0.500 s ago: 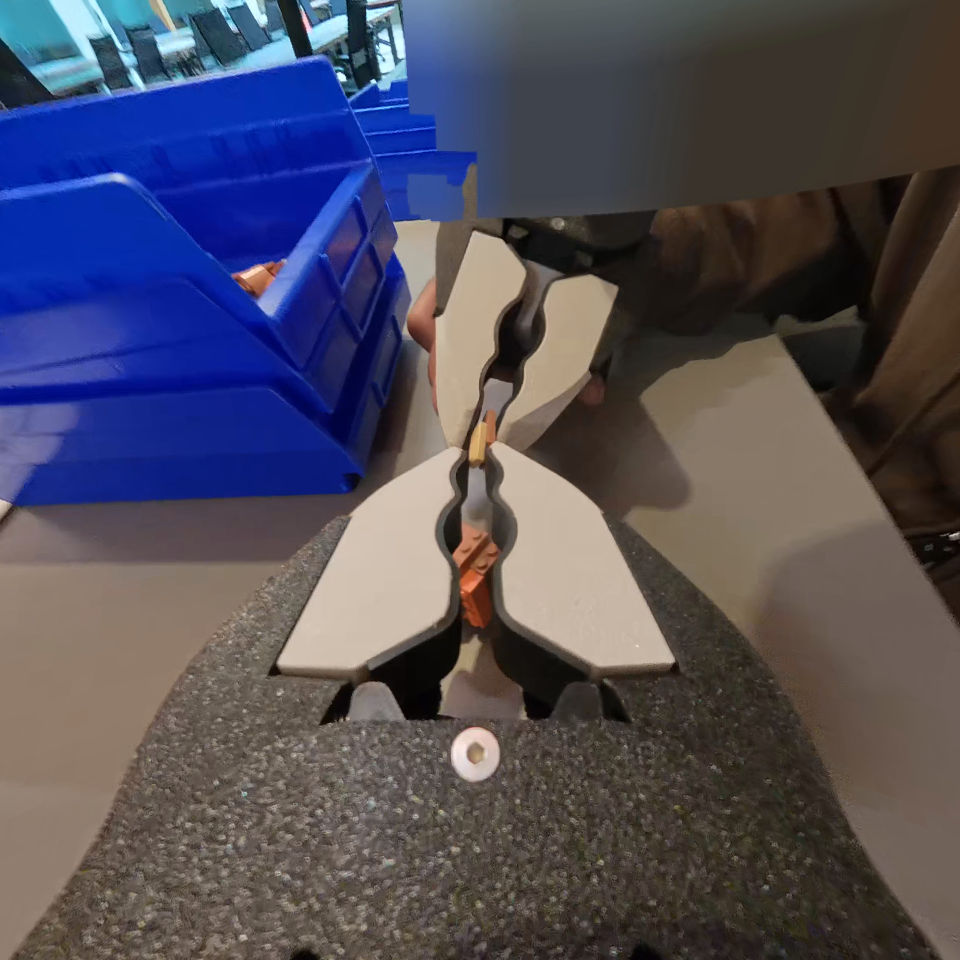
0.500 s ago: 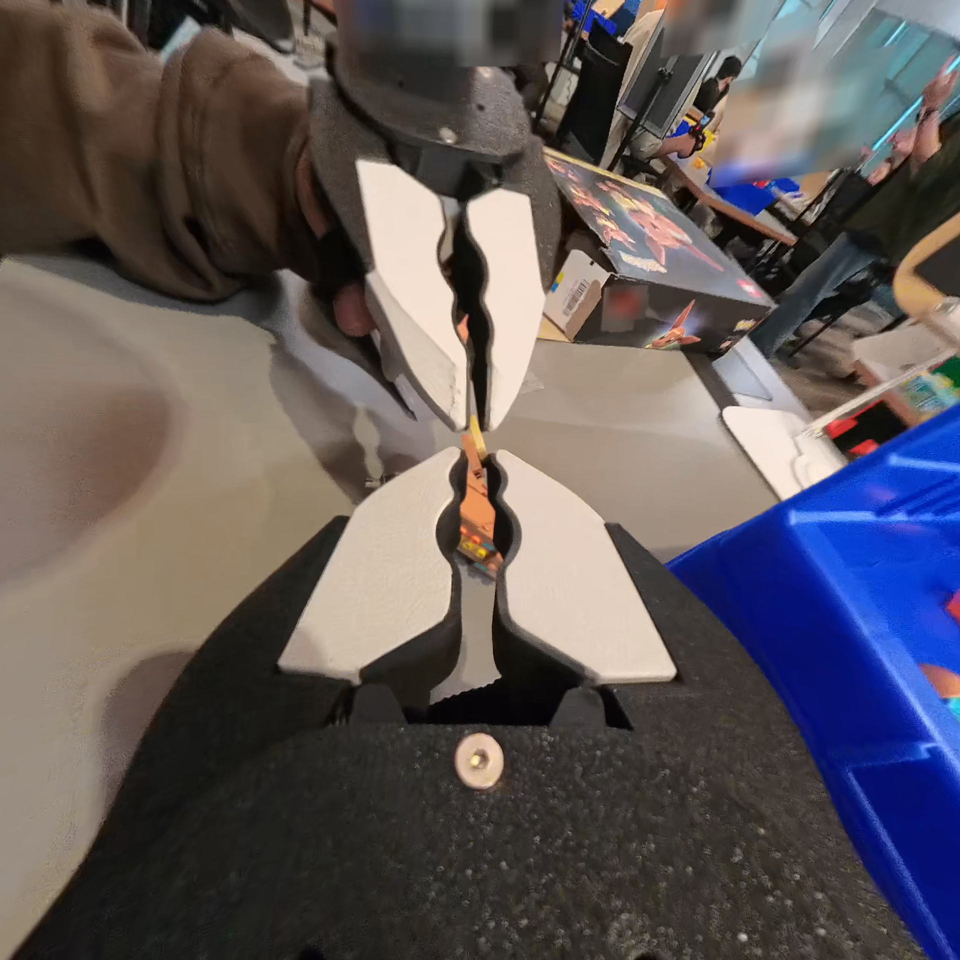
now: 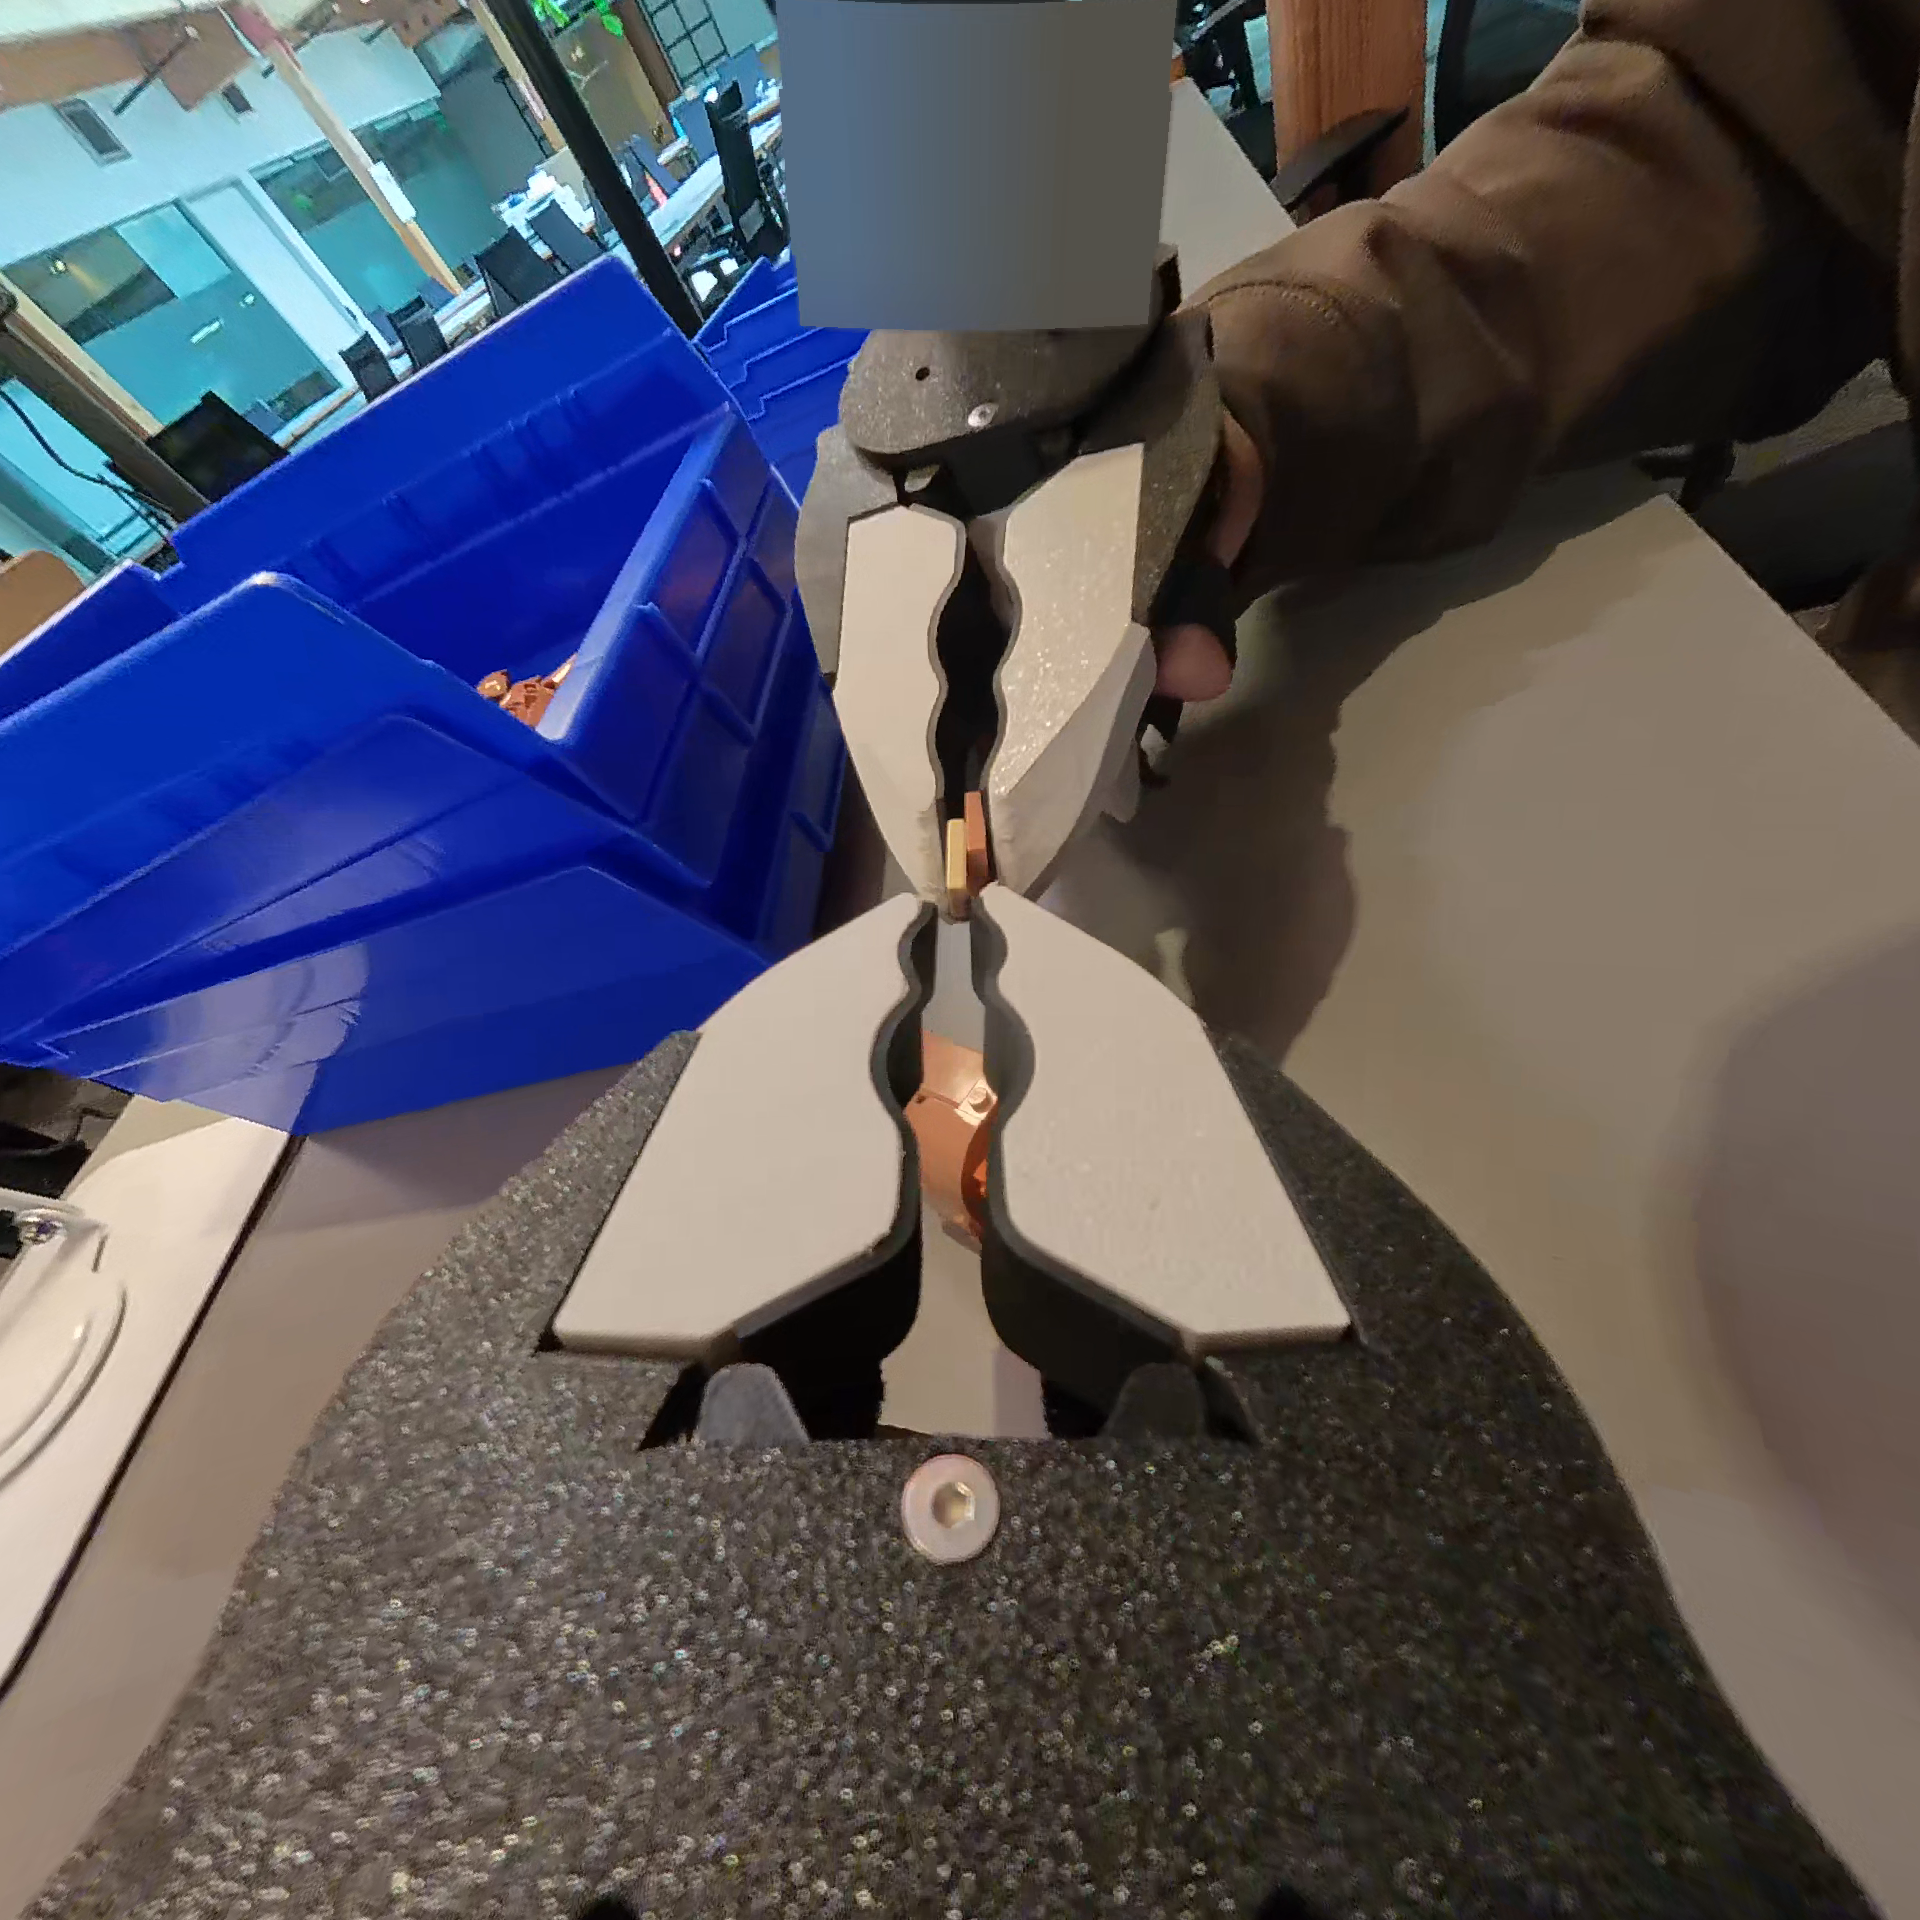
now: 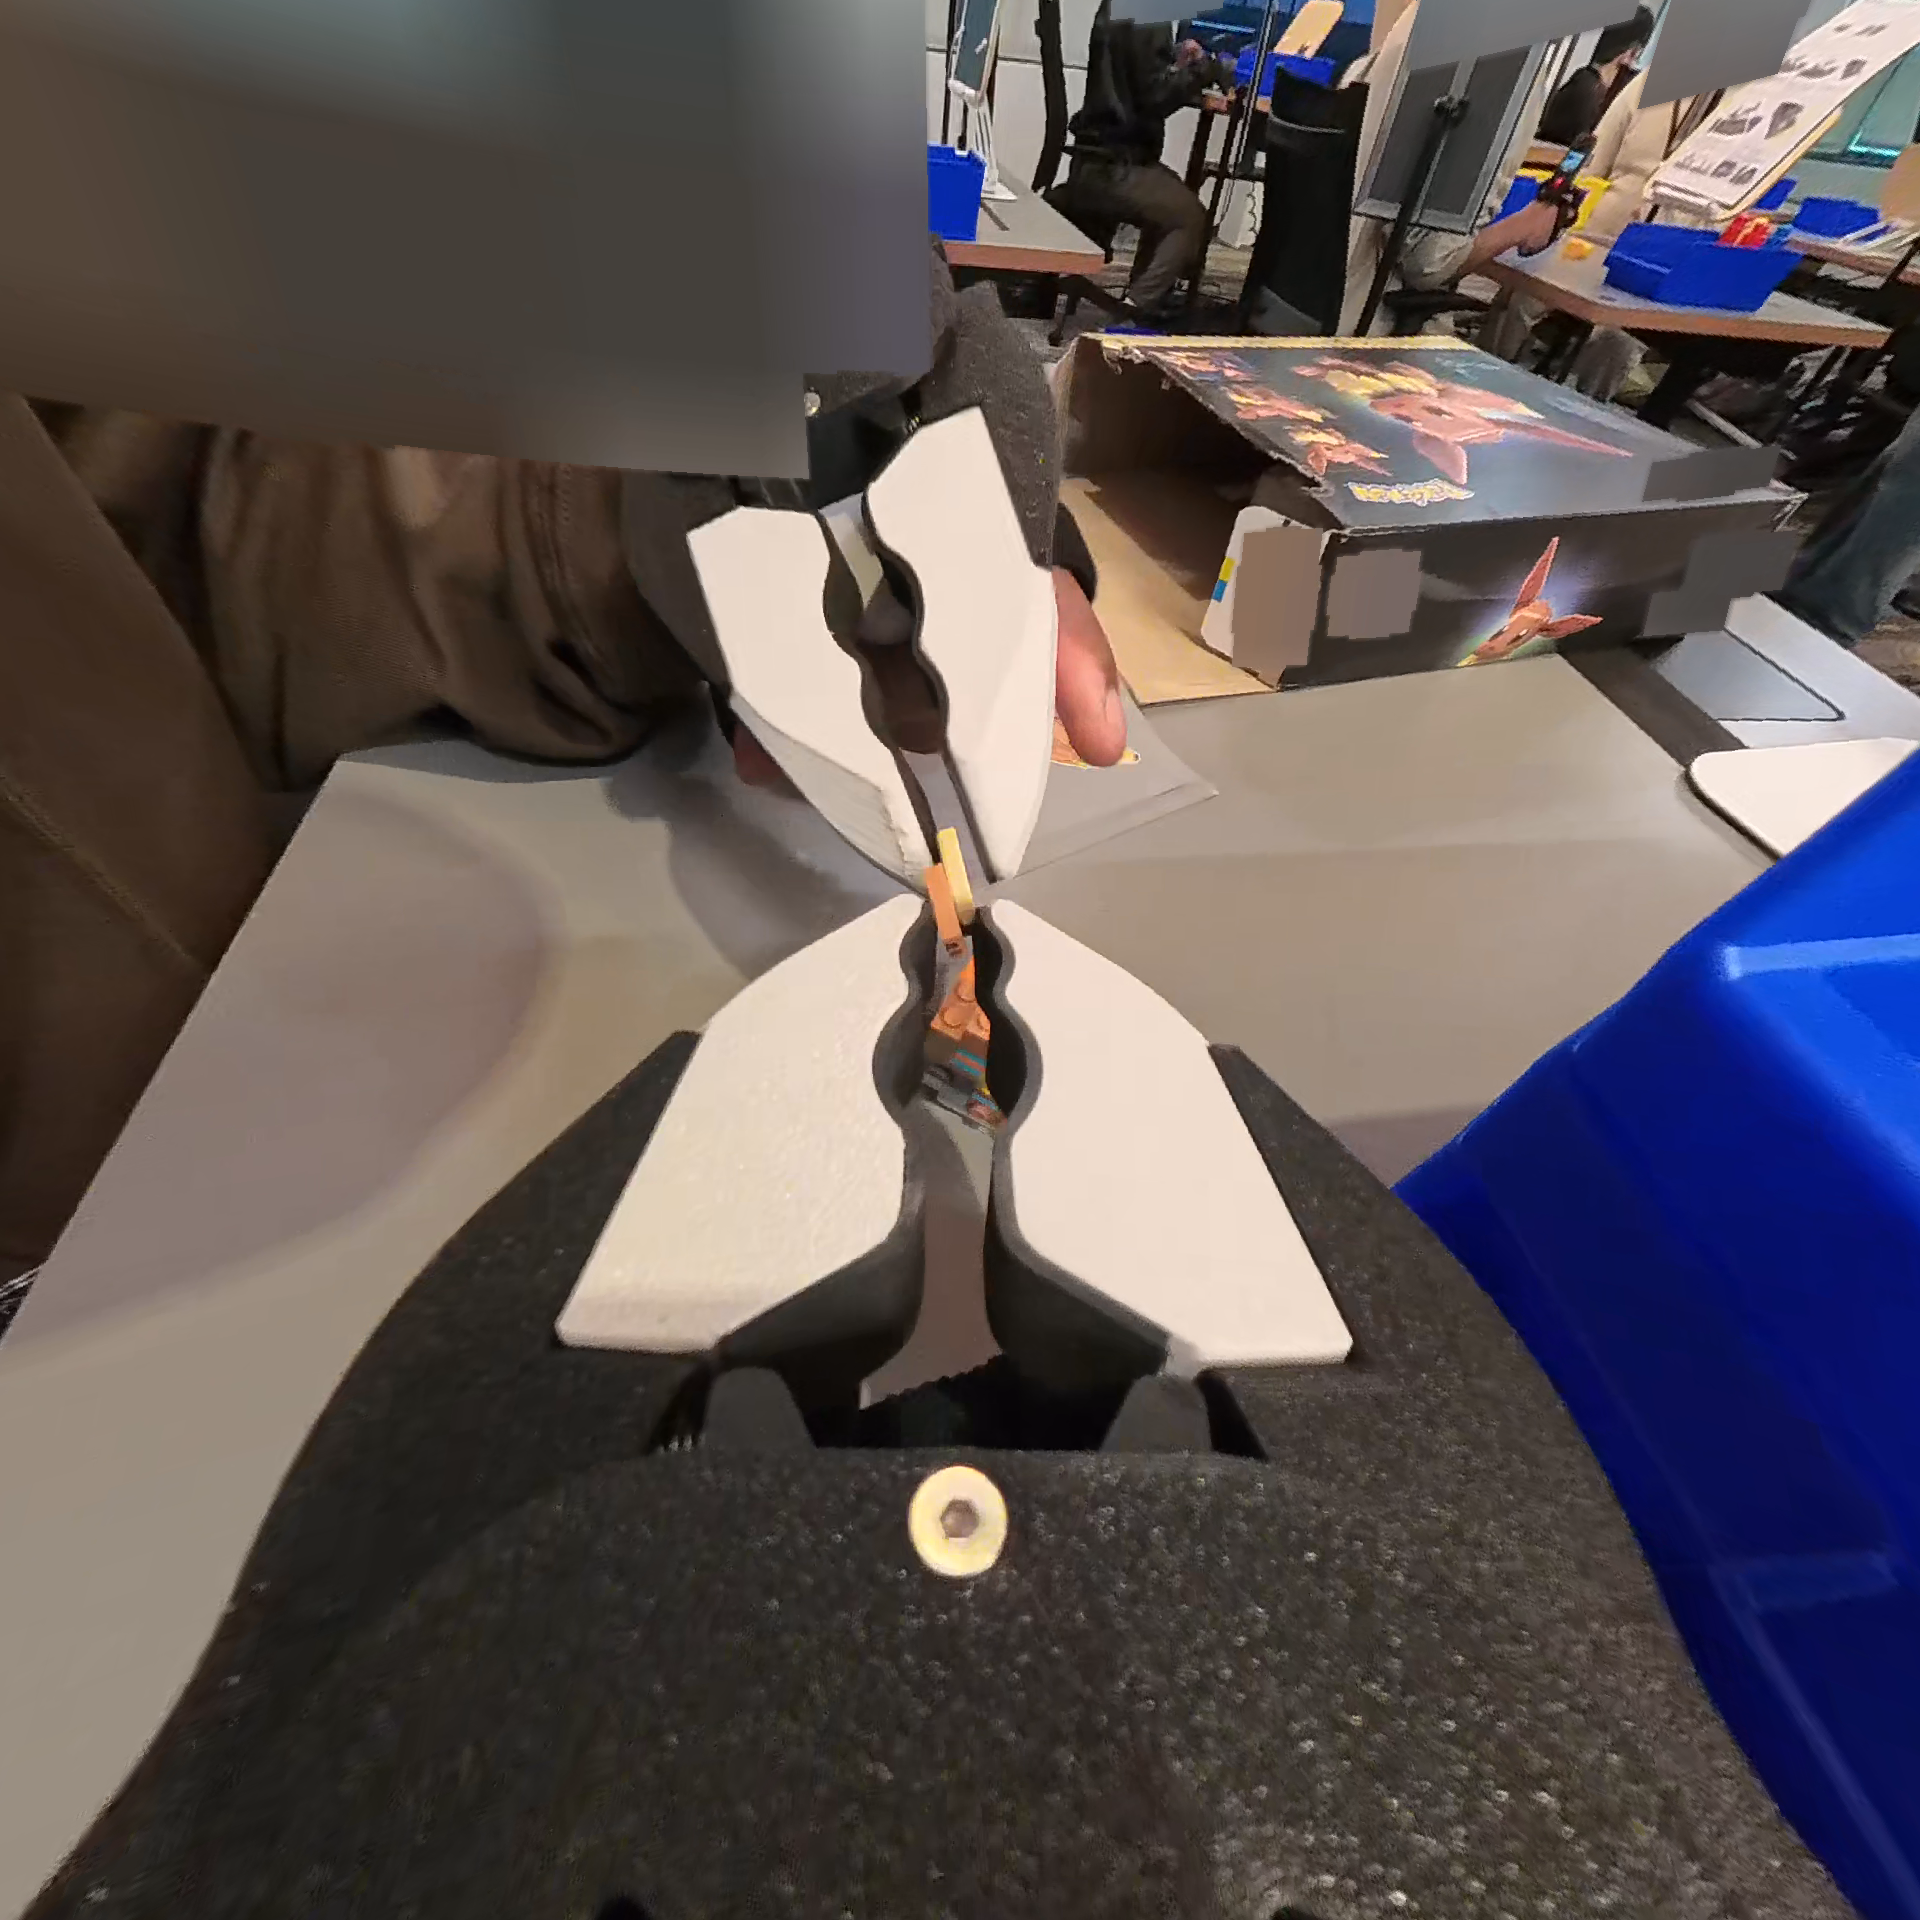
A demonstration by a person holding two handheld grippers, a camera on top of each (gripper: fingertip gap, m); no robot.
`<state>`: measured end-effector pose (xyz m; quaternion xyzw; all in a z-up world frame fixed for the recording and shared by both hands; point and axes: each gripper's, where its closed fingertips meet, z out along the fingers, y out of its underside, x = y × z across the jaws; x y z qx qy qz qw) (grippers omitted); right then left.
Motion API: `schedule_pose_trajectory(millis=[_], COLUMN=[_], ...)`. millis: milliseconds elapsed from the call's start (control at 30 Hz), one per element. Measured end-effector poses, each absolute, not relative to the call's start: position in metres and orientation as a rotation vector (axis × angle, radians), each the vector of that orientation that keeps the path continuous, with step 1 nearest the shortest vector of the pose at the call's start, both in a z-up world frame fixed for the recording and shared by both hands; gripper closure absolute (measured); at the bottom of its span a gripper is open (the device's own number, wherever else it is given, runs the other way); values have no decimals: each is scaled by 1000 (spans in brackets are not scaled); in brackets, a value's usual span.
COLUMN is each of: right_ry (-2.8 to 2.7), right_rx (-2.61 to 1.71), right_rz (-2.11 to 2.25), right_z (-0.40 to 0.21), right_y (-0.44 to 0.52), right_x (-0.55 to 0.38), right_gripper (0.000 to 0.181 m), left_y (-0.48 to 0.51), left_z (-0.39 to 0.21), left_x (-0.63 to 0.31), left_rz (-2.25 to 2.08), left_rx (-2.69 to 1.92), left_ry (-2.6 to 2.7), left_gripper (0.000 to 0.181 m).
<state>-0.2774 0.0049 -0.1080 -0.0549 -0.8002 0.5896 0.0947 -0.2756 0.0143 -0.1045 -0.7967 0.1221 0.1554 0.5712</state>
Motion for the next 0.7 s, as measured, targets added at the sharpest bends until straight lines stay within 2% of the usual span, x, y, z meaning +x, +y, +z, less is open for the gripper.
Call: schedule_pose_trajectory(millis=[300, 700], right_ry=[-2423, -2460], right_rx=[-183, -146], right_rz=[1783, 1811], right_z=[-108, -108], right_y=[6, 7], right_x=[-274, -267], right_gripper=[175, 175], left_y=[16, 13], left_z=[-103, -102], left_x=[-273, -264], left_rz=[487, 365], left_rx=[-1828, -1816], left_ry=[389, 381], left_gripper=[176, 176])
